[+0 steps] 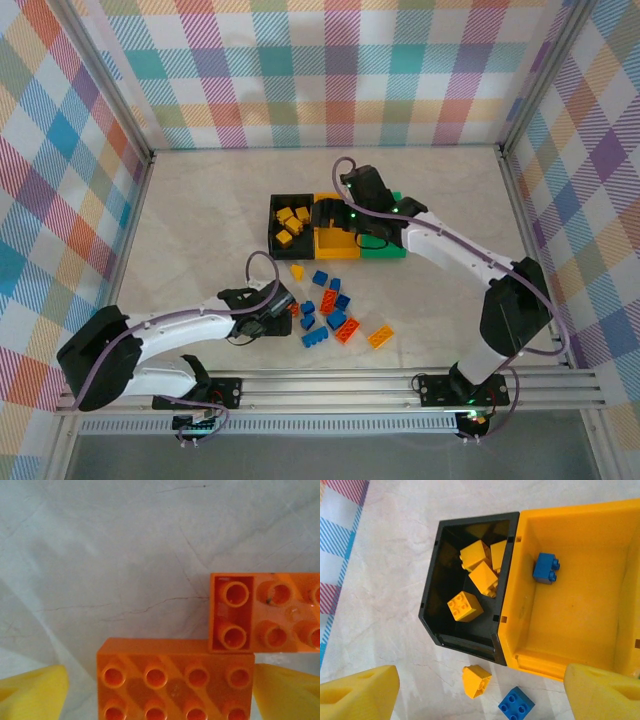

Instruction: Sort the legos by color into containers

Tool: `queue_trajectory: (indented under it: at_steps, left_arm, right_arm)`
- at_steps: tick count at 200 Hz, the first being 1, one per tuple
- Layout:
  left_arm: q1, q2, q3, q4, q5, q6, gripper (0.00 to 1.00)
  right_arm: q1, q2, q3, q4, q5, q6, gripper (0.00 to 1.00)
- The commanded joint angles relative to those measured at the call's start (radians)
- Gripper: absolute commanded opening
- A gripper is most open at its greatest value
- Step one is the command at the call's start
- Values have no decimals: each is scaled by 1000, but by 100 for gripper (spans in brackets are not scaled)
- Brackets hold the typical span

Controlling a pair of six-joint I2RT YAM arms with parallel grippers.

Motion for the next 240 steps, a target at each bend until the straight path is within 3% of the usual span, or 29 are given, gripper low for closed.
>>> queue_trajectory:
  at_steps: [1, 31, 57, 112, 186, 240]
  left_arm:
    - [9, 28, -3, 41, -5, 26, 85]
    - [8, 16, -11, 25, 1, 26, 67]
    - [8, -44, 2, -26, -2, 28, 59]
    - [10, -105, 252, -135, -31, 112, 52]
    - [72, 423, 794, 27, 90, 269, 49]
    - [74, 807, 1339, -90, 134, 331, 48]
  right_arm:
    - [-6, -38, -13, 13, 14, 15, 86]
    - [-9, -55, -30, 11, 19, 23, 86]
    - [-16, -72, -39, 5, 19, 33, 86]
    - [-57, -209, -194, -49, 100, 86, 86]
    - [-130, -441, -520, -165, 152, 181, 86]
    - [-134, -546, -628, -179, 145, 198, 86]
